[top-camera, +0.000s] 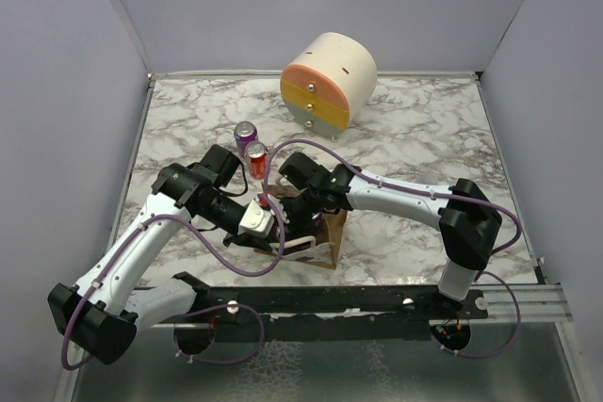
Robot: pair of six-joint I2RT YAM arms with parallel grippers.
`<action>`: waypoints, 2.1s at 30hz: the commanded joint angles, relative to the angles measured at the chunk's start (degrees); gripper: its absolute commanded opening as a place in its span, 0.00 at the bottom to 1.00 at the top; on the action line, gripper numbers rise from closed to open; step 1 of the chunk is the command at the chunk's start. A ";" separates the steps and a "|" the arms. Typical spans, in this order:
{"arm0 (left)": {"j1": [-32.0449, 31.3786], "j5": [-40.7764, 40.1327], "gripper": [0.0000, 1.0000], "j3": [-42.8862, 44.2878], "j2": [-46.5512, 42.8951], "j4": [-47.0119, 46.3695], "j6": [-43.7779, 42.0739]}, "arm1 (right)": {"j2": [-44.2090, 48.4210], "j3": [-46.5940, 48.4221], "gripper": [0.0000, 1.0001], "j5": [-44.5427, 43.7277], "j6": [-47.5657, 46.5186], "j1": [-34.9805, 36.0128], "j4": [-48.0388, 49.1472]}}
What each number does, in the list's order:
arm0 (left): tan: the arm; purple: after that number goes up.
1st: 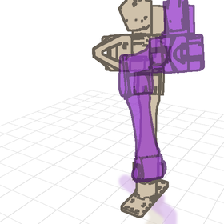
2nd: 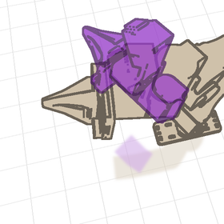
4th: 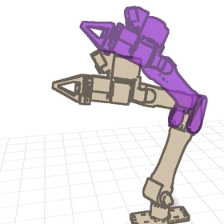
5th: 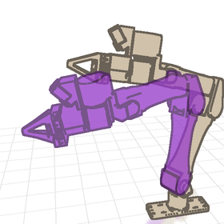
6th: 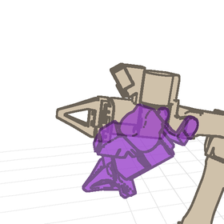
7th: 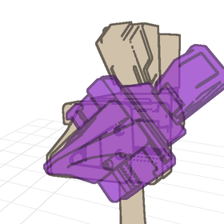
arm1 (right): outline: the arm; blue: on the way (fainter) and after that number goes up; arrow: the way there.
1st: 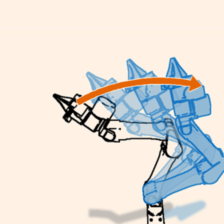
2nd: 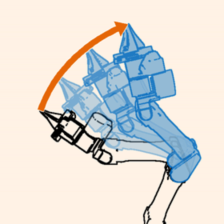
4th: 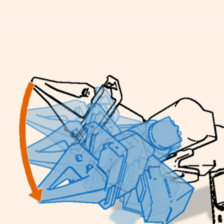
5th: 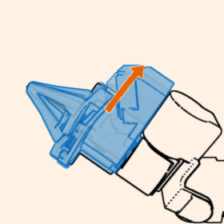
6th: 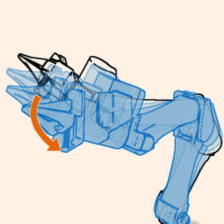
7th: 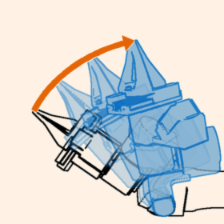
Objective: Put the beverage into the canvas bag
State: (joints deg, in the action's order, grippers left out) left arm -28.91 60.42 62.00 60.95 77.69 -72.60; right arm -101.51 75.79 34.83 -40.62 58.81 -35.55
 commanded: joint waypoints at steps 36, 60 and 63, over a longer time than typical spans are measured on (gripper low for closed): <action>1.38 -2.57 0.00 -0.38 1.65 1.85 -4.34 | 4.36 -4.00 0.76 1.88 3.05 0.98 5.03; 2.63 -2.39 0.00 -0.57 -0.75 3.52 -6.33 | 8.09 3.77 0.83 -0.83 5.48 0.82 0.40; 2.70 -2.50 0.00 -1.23 -1.62 3.52 -6.84 | 8.80 4.68 0.83 -0.93 6.46 0.29 0.52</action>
State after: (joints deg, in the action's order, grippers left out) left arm -26.61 58.89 61.95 60.53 80.55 -77.60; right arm -95.35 77.47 34.06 -35.70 58.85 -35.11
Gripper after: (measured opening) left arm 0.116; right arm 0.831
